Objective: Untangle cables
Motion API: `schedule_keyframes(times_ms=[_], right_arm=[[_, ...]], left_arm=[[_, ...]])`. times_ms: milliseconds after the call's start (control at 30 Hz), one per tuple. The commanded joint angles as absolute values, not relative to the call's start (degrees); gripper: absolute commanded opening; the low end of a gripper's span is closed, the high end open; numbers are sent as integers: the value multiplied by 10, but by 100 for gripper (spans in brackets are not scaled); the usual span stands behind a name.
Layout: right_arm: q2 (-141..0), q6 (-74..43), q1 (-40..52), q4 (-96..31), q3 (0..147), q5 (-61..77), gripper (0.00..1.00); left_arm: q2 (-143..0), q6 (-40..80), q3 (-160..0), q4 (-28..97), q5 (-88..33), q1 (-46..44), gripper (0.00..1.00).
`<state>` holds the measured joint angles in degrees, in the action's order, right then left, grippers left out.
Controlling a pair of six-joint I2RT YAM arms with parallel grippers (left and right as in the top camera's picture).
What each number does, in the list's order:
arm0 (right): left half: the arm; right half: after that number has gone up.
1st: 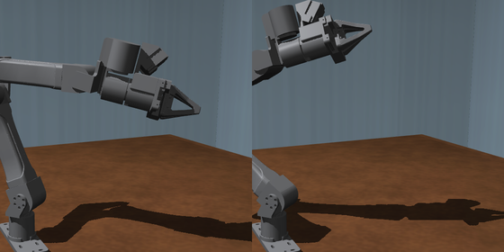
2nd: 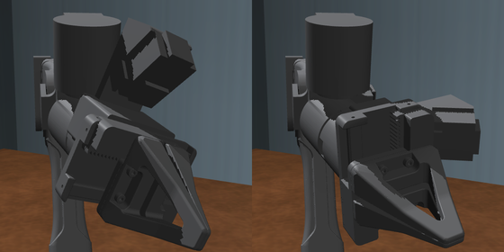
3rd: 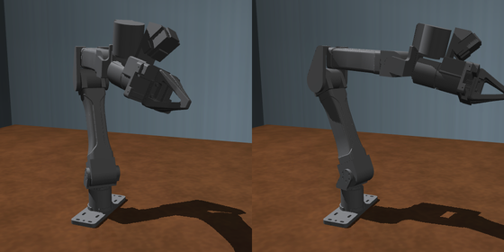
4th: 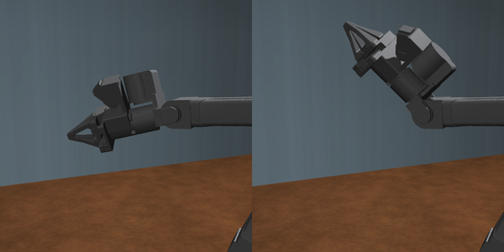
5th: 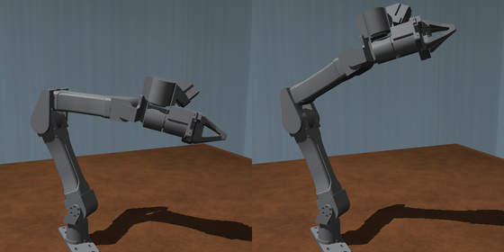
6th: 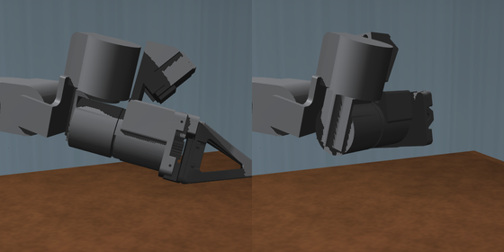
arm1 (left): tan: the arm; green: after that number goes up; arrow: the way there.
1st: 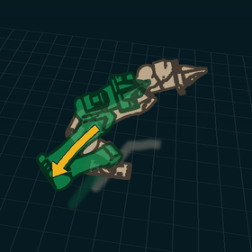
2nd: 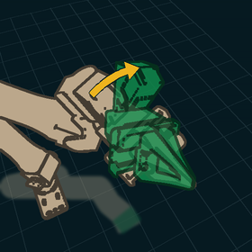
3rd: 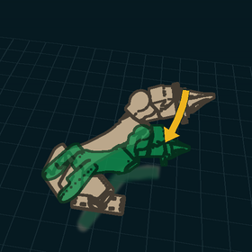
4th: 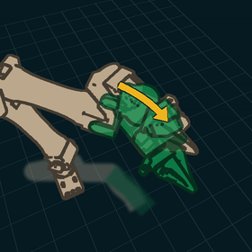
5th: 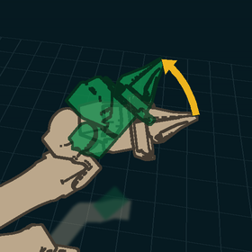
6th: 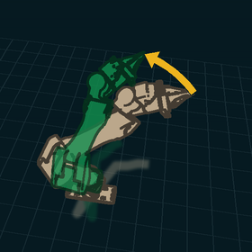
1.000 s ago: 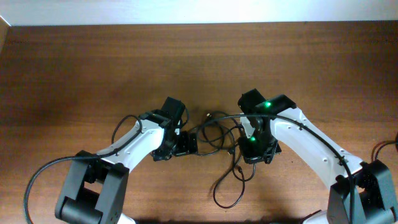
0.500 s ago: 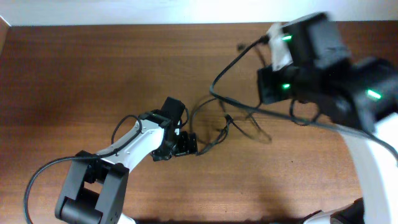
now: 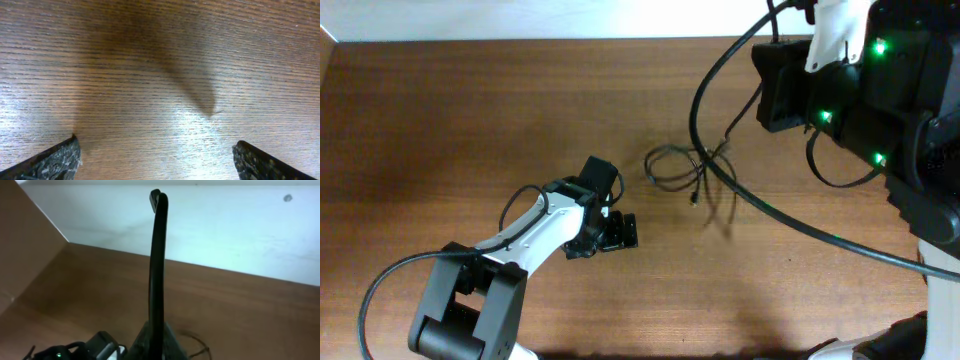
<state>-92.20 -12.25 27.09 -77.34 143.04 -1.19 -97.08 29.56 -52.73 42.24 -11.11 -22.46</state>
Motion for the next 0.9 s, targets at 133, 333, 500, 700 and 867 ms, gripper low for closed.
schedule_keyframes(times_ms=[133,333,500,700,867], right_arm=[[-922,-123,273,-790,1441,-49,4],[-922,-123,273,-808,1441,-72,4],[-922,-123,273,-813,1441,-72,4],[-922,-123,273,-817,1441,-72,4],[-922,-123,273,-821,1441,-74,4]], left_arm=[[-981,213,-516,457,-85,-223,99],[-981,213,-516,457,-85,-223,99],[-981,213,-516,457,-85,-223,99],[-981,186,-516,394,-340,-229,98],[-981,168,-516,318,-459,-286,99]])
